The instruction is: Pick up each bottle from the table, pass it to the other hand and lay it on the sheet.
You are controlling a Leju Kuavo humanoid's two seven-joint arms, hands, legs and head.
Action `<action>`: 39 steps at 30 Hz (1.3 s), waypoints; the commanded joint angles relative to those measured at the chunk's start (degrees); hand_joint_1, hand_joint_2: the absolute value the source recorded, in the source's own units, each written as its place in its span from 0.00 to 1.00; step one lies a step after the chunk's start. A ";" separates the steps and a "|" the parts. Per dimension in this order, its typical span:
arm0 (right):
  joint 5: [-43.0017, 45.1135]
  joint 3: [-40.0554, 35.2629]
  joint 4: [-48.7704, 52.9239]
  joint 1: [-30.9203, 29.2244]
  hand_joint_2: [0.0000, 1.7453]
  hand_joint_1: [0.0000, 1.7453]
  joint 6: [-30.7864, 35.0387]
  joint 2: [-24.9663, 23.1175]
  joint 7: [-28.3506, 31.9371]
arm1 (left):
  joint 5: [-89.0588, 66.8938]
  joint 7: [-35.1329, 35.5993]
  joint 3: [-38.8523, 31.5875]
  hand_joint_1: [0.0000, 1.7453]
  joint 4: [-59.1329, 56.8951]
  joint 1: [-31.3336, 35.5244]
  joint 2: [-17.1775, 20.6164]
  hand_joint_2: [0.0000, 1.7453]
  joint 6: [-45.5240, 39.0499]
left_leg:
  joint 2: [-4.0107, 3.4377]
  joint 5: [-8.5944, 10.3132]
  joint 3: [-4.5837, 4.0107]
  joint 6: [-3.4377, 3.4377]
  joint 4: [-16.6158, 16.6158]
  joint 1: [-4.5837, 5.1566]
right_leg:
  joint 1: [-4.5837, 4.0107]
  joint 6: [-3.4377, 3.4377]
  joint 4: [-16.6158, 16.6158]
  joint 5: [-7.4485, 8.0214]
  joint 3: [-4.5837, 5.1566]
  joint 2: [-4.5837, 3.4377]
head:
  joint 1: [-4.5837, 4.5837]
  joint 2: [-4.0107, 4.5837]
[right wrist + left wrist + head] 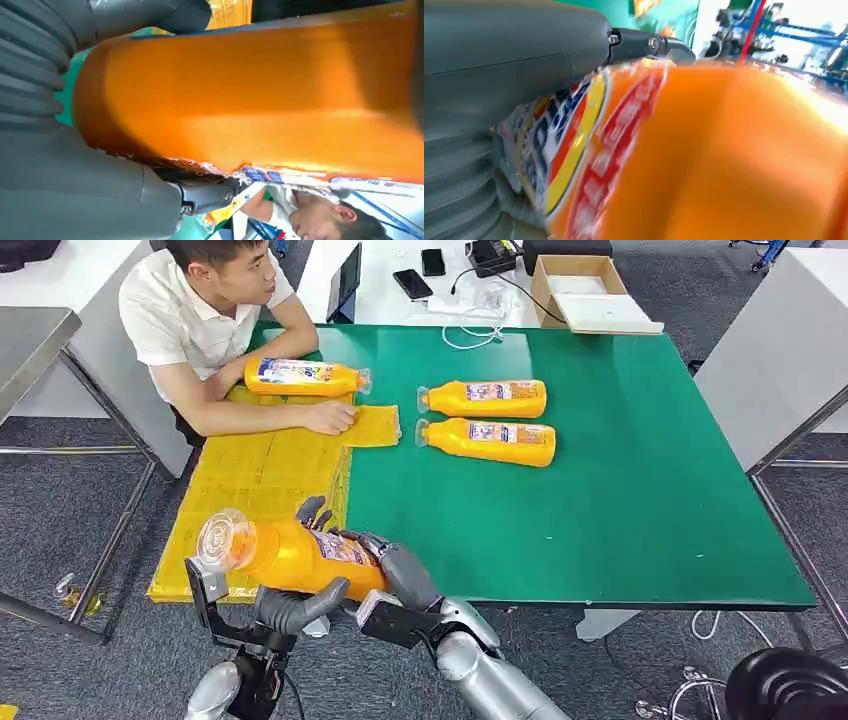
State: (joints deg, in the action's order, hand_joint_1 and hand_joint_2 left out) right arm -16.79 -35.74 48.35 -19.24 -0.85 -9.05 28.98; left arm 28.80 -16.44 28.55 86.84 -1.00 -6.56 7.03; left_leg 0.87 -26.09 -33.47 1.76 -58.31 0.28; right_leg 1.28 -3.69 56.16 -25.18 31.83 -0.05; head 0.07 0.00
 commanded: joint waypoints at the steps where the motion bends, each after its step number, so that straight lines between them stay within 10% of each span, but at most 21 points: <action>1: -0.17 -0.74 -3.49 -1.33 1.00 1.00 -0.85 -0.47 -0.67 | -3.93 -0.96 2.92 1.00 -2.96 3.03 1.50 1.00 -2.17 | 0.00 -0.01 0.10 -0.10 0.02 -0.06 | -0.08 0.16 -0.04 -0.01 -0.12 0.06 | -0.02 0.00; 5: -1.53 -2.50 -3.59 -1.15 1.00 0.92 -0.68 -0.71 -0.36 | -6.24 -1.01 1.39 1.00 -6.45 4.50 -0.09 1.00 -6.35 | -0.02 0.00 0.14 -0.14 0.03 -0.09 | -0.11 0.21 -0.05 -0.01 -0.16 0.07 | -0.02 0.00; 6: -1.67 -2.79 -3.59 -1.13 1.00 0.75 -0.68 -0.75 -0.34 | -6.33 -1.53 0.69 1.00 -6.95 4.85 -0.43 1.00 -7.14 | 0.03 0.01 0.10 -0.10 0.04 -0.07 | -0.08 0.15 -0.06 0.00 -0.13 0.10 | 0.00 0.00; 7: -1.93 -3.10 -3.47 -1.11 1.00 0.17 -0.42 -0.66 -0.37 | -7.20 -2.82 0.14 1.00 -7.15 5.01 -0.90 1.00 -8.56 | 0.01 0.01 0.07 -0.08 0.03 -0.05 | -0.06 0.12 -0.04 0.00 -0.09 0.06 | 0.00 0.00; 8: -2.45 -3.40 -3.32 -1.00 1.00 0.00 0.17 -0.59 -0.57 | -7.48 -3.35 -0.58 1.00 -7.08 5.20 -1.47 1.00 -9.73 | -0.01 0.01 0.11 -0.12 0.03 -0.08 | -0.09 0.18 -0.05 0.00 -0.13 0.06 | -0.02 0.00; 10: -3.00 -3.67 -2.66 -0.46 1.00 0.00 1.19 -0.73 -0.70 | -8.20 -4.14 -1.97 1.00 -6.65 5.28 -2.08 1.00 -12.21 | -0.06 -0.02 0.10 -0.13 0.00 -0.09 | -0.11 0.20 -0.03 -0.01 -0.11 0.03 | -0.02 0.00; 11: -3.51 -4.01 -1.65 0.13 0.00 0.00 2.13 -0.67 -0.40 | -9.26 -4.87 -2.89 1.00 -6.49 5.33 -2.43 1.00 -14.48 | -0.02 0.00 0.07 -0.08 0.02 -0.05 | -0.06 0.13 -0.02 -0.01 -0.08 0.03 | 0.00 0.00; 23: -7.47 -6.41 15.11 8.95 0.00 0.00 14.24 1.49 5.08 | -0.89 -2.34 -20.77 1.00 -16.84 14.30 3.29 1.00 -21.01 | -0.06 0.04 0.13 -0.16 0.10 -0.10 | -0.11 0.22 -0.08 0.01 -0.12 0.07 | -0.04 0.00; 28: -7.58 -5.77 22.77 11.48 0.00 0.00 15.44 1.15 5.79 | -50.78 -2.26 -19.58 1.00 -24.84 20.26 8.52 1.00 -44.25 | -0.11 0.03 0.01 -0.17 0.00 -0.22 | -0.20 0.19 0.06 0.00 0.02 0.00 | -0.02 0.00; 39: -5.68 -3.46 22.86 10.83 0.00 0.00 8.32 0.64 6.54 | -97.87 16.53 -12.51 1.00 -57.73 40.62 9.00 1.00 -27.45 | 0.24 0.24 -0.04 -0.30 -0.01 -0.28 | -0.23 0.43 0.05 0.13 -0.04 0.33 | -0.04 0.00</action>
State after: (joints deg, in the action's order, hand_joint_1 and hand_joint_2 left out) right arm -23.21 -40.35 70.38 -7.67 11.11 -9.22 35.23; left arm -55.97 -5.32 9.03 57.04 23.15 0.33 -32.49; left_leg 0.86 -25.92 -33.50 1.57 -58.31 0.09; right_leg 1.15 -3.44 56.21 -25.05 31.92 0.00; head 0.02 0.00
